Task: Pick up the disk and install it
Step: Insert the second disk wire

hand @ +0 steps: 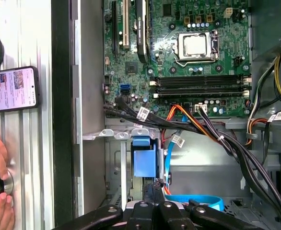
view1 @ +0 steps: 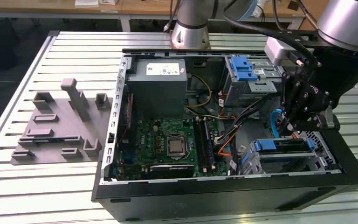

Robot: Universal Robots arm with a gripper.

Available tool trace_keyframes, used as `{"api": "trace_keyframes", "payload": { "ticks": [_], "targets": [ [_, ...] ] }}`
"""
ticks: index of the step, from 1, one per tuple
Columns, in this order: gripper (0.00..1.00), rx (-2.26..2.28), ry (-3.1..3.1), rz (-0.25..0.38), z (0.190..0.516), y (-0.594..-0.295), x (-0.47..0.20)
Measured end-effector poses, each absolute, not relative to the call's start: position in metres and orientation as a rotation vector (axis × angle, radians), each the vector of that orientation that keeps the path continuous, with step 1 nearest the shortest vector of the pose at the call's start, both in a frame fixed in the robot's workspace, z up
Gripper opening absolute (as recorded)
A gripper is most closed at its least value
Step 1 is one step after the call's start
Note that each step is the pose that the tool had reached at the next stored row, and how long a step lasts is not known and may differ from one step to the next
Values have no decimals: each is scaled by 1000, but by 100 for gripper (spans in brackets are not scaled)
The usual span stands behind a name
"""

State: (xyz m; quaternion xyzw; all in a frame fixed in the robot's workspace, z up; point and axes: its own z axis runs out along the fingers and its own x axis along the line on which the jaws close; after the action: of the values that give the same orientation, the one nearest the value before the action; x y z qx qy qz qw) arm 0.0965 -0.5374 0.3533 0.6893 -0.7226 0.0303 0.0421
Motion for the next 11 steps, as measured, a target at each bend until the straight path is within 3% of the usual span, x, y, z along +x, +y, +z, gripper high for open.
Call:
{"api": "trace_keyframes", "payload": {
  "ticks": [11],
  "targets": [
    [11, 2110, -2212, 91, 370, -537, 96]
  ]
}}
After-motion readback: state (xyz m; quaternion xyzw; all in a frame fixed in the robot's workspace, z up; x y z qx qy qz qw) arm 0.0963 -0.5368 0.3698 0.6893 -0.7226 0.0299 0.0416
